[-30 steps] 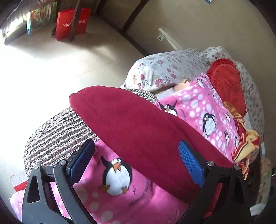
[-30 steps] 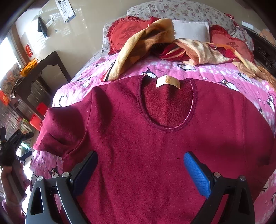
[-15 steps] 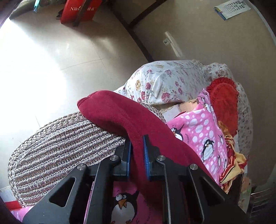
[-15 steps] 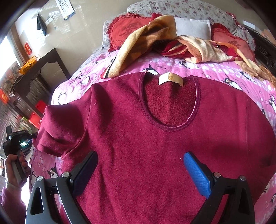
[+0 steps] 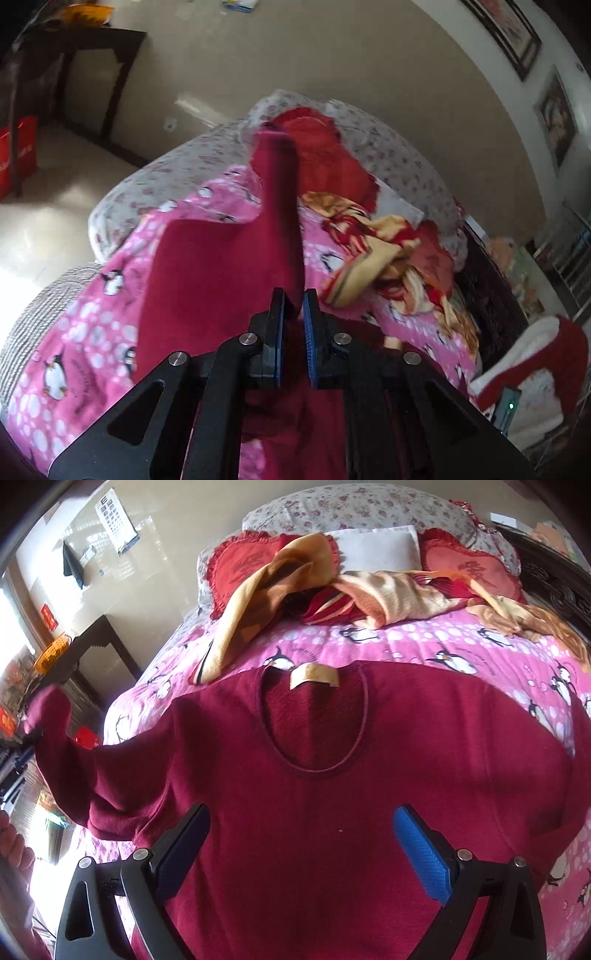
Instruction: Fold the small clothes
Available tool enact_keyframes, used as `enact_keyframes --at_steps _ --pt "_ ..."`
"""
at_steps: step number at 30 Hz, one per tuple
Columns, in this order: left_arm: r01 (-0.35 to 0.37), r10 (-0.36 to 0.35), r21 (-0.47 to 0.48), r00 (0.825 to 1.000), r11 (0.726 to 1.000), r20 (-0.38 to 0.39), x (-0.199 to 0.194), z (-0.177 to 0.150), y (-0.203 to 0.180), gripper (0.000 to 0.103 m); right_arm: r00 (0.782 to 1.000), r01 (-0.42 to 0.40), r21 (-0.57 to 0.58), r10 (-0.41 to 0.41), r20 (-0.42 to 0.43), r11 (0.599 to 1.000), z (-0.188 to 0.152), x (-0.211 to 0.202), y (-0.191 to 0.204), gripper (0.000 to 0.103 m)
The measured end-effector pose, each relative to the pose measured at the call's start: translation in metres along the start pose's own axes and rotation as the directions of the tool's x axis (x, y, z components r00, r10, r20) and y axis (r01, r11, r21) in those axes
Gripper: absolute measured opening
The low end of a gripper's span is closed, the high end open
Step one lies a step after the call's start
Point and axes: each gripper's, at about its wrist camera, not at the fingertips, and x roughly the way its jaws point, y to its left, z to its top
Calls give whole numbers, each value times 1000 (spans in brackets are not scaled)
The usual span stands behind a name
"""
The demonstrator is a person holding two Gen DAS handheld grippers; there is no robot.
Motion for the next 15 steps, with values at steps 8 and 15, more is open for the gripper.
enact_keyframes --at_steps 8,15 --pt "130 -78 201 965 971 -251 80 -97 -101 9 999 33 88 -36 30 996 -1 -17 -45 99" --pt "83 12 234 926 969 -378 104 -143 -100 9 999 5 131 -9 30 991 -2 -24 -75 99"
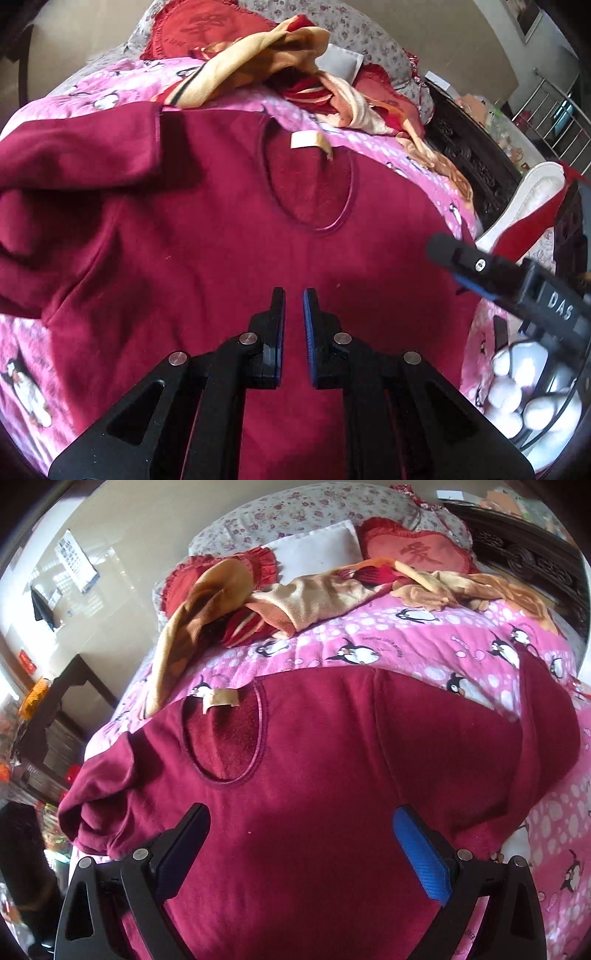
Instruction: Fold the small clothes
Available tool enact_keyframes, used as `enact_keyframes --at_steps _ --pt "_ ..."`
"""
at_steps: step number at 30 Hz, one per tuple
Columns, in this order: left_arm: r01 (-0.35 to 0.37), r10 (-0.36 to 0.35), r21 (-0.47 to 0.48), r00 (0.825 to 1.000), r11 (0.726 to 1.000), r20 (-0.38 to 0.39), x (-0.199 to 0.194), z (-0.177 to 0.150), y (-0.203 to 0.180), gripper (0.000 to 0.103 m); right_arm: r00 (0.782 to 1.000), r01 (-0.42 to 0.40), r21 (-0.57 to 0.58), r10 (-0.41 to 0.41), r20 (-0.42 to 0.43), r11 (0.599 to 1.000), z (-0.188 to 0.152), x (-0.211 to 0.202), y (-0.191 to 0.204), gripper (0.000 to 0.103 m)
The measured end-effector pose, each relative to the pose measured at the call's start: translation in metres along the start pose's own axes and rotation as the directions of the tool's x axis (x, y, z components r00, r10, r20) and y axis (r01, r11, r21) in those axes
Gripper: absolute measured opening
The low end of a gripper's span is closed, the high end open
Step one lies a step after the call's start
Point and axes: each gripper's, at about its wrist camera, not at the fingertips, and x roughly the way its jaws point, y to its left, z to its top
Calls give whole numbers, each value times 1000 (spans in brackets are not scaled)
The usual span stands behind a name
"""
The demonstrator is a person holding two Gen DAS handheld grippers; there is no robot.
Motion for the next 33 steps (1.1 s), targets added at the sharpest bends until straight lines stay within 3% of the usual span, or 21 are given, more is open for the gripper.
enact_keyframes --at_steps 5,9,11,16,19,20,21,22,24,28,33 --pt "-121 120 13 991 993 57 -37 -8 26 9 988 -154 -54 152 -25 987 3 13 27 99" --pt "-243 246 -41 963 969 108 -59 -16 69 27 944 -318 -35 314 -98 947 10 41 66 96" --pt "-282 292 -99 949 954 116 -67 -15 96 27 922 -373 -47 366 -125 926 15 56 90 92" --pt "-307 335 -209 936 928 110 -75 -14 141 27 906 -404 -102 382 -184 909 24 100 146 83" --pt "-298 324 -242 943 923 78 -69 -18 156 27 915 -381 -127 354 -196 916 28 124 171 80" --pt "-296 325 -243 942 924 85 -69 -19 157 27 910 -391 -128 362 -202 911 29 131 177 65" --pt "-305 333 -235 939 923 90 -69 -20 156 27 900 -412 -125 382 -211 903 30 137 182 42" --pt "-318 345 -226 934 921 90 -68 -18 154 27 892 -426 -125 393 -224 896 29 143 188 33" --pt "-340 365 -210 927 916 90 -64 -17 151 27 912 -384 -141 351 -209 913 28 146 194 6" --pt "-355 379 -201 920 913 98 -64 -17 152 27 902 -426 -129 411 -129 895 36 111 183 6" --pt "-407 426 -150 896 901 126 -62 -15 132 27 892 -446 -134 452 18 885 52 34 137 6"
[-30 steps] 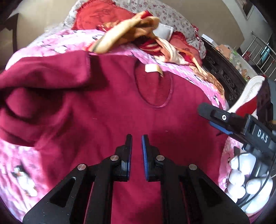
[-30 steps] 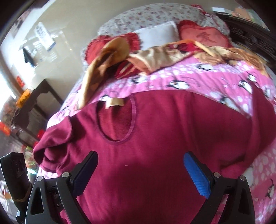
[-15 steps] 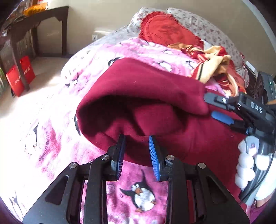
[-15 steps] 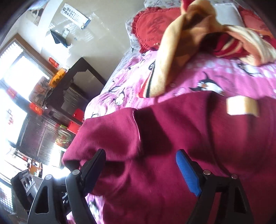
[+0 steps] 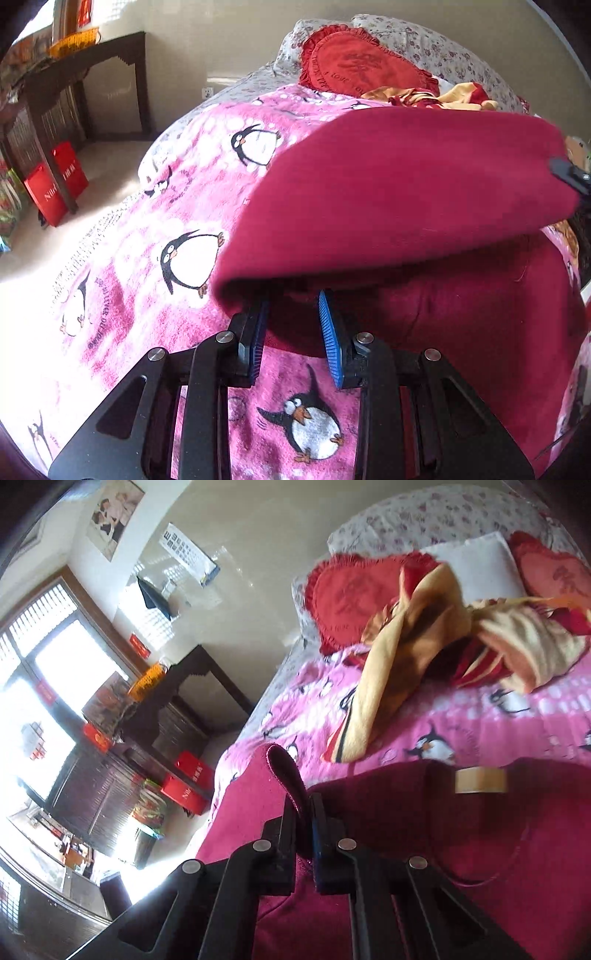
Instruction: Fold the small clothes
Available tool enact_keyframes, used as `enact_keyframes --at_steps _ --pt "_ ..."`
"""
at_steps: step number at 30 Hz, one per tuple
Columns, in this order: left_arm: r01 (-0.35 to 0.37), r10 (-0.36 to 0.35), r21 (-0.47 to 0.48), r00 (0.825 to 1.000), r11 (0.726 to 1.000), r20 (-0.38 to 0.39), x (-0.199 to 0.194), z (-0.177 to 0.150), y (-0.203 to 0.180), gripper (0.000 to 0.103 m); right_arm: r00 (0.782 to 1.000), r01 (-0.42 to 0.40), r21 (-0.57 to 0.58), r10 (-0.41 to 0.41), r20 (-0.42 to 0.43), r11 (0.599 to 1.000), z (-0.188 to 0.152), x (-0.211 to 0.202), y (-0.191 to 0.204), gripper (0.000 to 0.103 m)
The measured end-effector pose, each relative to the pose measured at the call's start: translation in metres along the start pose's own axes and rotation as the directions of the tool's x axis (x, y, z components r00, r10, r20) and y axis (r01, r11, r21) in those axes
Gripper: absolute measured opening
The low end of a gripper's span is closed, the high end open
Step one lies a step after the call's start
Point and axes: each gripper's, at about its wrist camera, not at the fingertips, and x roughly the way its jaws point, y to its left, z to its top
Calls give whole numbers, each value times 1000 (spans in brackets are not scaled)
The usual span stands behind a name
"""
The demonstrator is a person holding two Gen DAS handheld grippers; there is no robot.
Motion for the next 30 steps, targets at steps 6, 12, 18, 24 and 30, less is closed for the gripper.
enact_keyframes --at_steps 6,12,18,24,30 --pt "144 -147 97 989 985 28 -33 -24 -28 27 989 114 52 -118 93 992 -4 -87 -47 6" --pt "170 -167 129 985 977 -31 -32 -46 -40 27 955 275 160 -288 65 948 -27 -150 -126 6" --pt "179 -170 99 981 979 -90 -22 -52 -44 27 853 514 105 -496 -160 851 -46 -128 -168 10" --pt "154 -143 98 984 983 -110 -12 -50 -39 27 955 289 1 -289 -74 957 -31 -111 -111 45" --pt "169 -163 40 979 985 -121 0 -43 -29 27 966 -51 -281 -24 -256 958 -30 5 3 45"
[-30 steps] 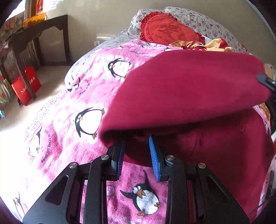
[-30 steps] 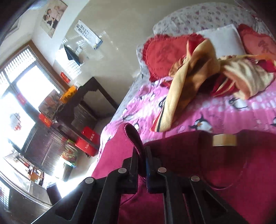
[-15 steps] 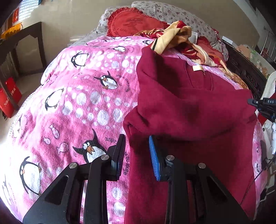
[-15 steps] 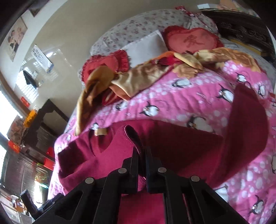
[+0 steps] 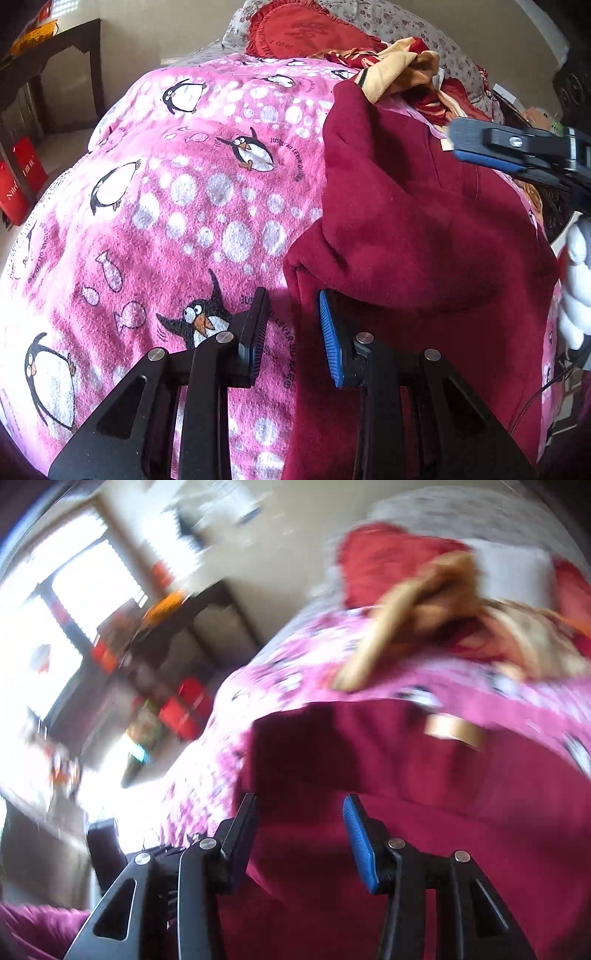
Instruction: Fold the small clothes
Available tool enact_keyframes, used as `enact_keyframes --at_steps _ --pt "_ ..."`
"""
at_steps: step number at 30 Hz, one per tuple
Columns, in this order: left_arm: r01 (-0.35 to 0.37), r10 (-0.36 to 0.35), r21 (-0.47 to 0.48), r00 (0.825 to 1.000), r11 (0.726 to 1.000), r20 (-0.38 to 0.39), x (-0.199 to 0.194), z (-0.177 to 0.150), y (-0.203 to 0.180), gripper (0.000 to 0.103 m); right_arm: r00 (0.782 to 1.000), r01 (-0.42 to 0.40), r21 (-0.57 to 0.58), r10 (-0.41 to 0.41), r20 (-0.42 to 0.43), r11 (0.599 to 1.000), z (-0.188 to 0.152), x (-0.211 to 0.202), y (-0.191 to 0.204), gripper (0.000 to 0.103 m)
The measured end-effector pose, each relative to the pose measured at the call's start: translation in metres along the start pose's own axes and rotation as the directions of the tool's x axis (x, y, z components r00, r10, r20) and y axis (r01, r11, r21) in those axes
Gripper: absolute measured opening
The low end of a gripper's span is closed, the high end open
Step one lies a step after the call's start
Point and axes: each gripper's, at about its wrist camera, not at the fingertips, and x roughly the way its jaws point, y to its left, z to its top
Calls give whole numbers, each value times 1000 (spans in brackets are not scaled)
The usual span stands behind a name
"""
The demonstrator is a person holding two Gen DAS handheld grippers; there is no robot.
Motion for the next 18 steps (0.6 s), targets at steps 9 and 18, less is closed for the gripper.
enact_keyframes --at_steps 9,18 --pt "67 -66 -35 998 997 8 -2 6 17 27 993 -69 -78 61 -99 995 36 104 25 8" --pt "25 -20 -60 997 998 76 -22 23 31 27 991 -67 -32 63 -117 997 49 152 30 8"
